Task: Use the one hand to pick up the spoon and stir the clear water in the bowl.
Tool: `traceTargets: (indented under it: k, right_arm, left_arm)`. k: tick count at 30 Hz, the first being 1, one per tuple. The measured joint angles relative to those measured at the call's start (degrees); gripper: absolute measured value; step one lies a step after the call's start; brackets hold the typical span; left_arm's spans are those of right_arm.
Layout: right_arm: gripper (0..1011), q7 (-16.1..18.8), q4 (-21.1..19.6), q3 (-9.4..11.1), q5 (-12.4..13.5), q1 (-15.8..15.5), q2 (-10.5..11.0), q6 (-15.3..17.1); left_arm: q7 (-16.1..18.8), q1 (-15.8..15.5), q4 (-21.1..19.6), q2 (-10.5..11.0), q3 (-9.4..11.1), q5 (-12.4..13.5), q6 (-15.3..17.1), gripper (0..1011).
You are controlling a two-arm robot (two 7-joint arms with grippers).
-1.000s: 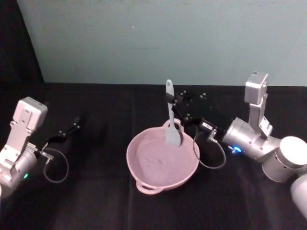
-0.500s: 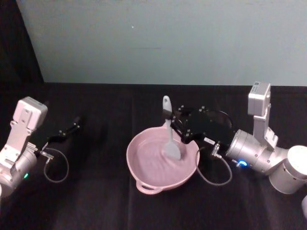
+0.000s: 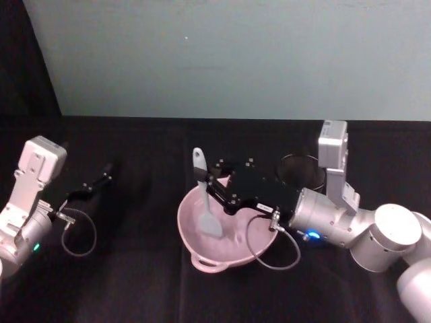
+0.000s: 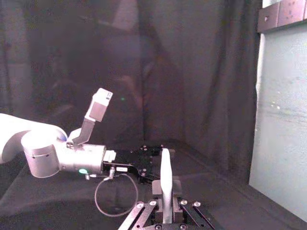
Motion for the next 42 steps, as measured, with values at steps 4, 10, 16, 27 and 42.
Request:
traceTargets:
  k: [4, 10, 16, 27, 42]
  right_arm:
    - [112, 0.69, 2.37, -0.76, 0.19, 1.56, -1.32, -0.84]
    - [112, 1.29, 7.98, -0.83, 0.46, 4.50, -3.85, -3.34]
    - [112, 0.47, 12.80, 0.57, 0.40, 6.62, -5.44, -5.65]
    - [112, -2.88, 12.18, 2.96, -1.37, 6.10, -3.92, -5.34]
    - [112, -6.27, -0.27, 4.50, -2.62, -0.56, 2.58, 1.17]
  left_arm:
    - [0.00, 0.00, 0.00, 0.00, 0.00, 0.00, 0.00, 1005]
    - [0.00, 0.00, 0.00, 0.00, 0.00, 0.00, 0.00, 1005]
    - [0.00, 0.00, 0.00, 0.00, 0.00, 0.00, 0.00, 1005]
    - [0.00, 0.00, 0.00, 0.00, 0.00, 0.00, 0.00, 1005]
    - [0.00, 0.00, 0.00, 0.00, 0.00, 0.00, 0.00, 1005]
